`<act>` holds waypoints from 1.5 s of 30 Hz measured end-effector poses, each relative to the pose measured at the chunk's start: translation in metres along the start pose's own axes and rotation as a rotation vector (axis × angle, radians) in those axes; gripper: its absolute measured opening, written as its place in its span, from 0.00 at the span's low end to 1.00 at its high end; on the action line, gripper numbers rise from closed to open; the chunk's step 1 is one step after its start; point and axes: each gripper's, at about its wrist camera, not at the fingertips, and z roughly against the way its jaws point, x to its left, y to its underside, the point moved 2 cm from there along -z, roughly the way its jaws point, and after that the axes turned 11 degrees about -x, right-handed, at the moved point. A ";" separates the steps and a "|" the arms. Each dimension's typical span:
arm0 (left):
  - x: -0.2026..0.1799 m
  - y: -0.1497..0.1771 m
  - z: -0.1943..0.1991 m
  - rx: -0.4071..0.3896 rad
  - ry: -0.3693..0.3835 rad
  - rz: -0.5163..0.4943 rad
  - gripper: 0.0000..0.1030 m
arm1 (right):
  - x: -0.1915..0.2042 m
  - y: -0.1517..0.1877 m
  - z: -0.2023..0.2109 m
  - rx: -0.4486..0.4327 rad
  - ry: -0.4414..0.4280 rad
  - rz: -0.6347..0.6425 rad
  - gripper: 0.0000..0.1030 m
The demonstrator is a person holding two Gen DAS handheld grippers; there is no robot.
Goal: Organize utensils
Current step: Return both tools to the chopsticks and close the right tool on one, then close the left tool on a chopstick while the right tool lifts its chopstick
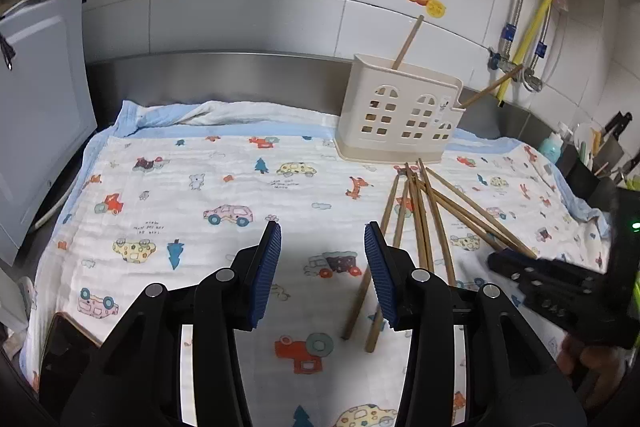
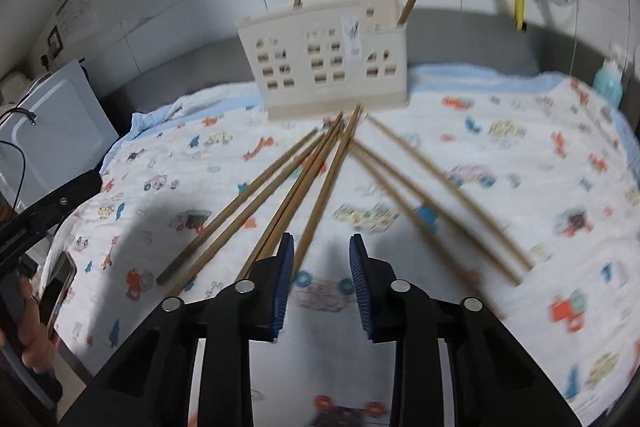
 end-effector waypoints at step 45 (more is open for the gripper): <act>-0.032 0.050 -0.073 0.235 0.166 -0.126 0.21 | 0.002 -0.006 -0.024 -0.015 0.114 0.014 0.07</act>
